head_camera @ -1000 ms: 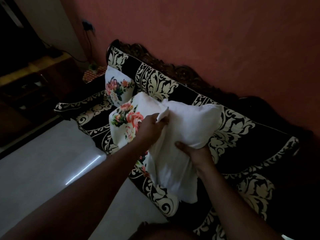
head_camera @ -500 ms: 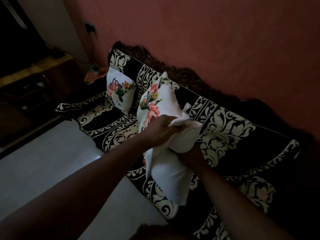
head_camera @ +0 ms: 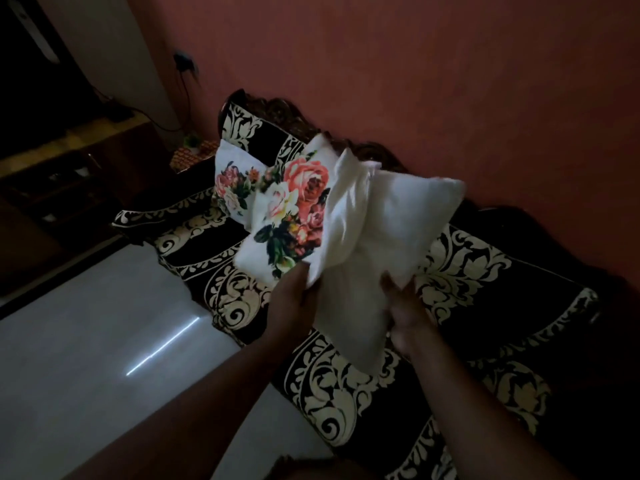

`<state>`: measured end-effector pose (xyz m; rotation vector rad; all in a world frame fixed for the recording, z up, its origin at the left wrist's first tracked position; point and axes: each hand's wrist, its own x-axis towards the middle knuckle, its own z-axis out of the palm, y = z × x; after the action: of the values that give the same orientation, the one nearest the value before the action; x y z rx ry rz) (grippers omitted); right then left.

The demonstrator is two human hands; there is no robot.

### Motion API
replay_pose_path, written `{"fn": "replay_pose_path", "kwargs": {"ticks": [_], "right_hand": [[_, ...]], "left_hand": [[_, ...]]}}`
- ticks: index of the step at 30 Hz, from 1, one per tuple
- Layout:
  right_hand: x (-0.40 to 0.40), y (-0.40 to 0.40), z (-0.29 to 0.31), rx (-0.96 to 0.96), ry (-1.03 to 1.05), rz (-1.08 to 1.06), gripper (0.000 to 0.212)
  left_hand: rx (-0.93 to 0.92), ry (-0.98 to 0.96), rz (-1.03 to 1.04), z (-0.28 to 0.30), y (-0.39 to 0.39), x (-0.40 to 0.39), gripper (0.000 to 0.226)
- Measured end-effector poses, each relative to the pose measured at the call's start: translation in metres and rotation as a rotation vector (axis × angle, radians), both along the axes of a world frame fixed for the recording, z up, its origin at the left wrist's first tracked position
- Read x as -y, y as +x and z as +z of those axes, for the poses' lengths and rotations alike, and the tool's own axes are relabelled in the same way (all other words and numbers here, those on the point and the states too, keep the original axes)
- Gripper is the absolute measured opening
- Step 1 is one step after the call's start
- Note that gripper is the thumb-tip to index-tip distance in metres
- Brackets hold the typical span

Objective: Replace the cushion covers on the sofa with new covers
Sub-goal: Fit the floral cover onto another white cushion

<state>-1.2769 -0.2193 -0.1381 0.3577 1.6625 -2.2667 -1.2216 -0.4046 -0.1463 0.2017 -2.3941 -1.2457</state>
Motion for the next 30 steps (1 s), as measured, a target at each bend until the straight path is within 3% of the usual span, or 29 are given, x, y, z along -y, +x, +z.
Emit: {"fn": "replay_pose_path", "kwargs": {"ticks": [3,5,8,12,15,20,23,25,28,30], "right_hand": [[0.023,0.022,-0.016,0.282,0.087,0.198,0.064],[0.037,0.034,-0.024,0.369,0.051,0.17,0.054],[0.043,0.037,-0.031,0.256,-0.07,-0.088,0.087],[0.037,0.025,-0.021,0.173,-0.034,-0.284,0.075],[0.037,0.02,-0.017,0.118,0.006,-0.424,0.08],[0.029,0.008,-0.015,-0.108,0.363,-0.59,0.083],[0.024,-0.001,-0.013,-0.218,0.368,-0.659,0.074],[0.023,0.0,-0.026,-0.194,0.307,-0.561,0.069],[0.021,0.001,-0.077,-0.05,0.271,-0.158,0.091],[0.013,-0.003,-0.104,-0.164,0.331,-0.165,0.082]], "left_hand": [[-0.054,-0.167,-0.111,0.019,-0.025,-0.02,0.013],[-0.066,-0.307,-0.181,0.025,-0.03,-0.02,0.017],[-0.031,-0.417,-0.142,0.028,-0.018,0.002,0.03],[0.173,-0.507,0.005,0.005,0.004,0.039,0.048],[0.346,-0.433,0.029,-0.002,0.008,0.041,0.034],[0.351,-0.363,-0.225,0.005,0.015,0.002,0.027],[0.363,-0.278,-0.394,0.024,0.011,-0.021,0.026],[0.362,-0.238,-0.567,0.034,0.014,-0.037,0.025],[0.342,-0.178,-0.714,0.036,0.02,-0.047,0.022],[0.365,-0.376,-0.699,0.037,0.02,-0.036,0.03]]}}
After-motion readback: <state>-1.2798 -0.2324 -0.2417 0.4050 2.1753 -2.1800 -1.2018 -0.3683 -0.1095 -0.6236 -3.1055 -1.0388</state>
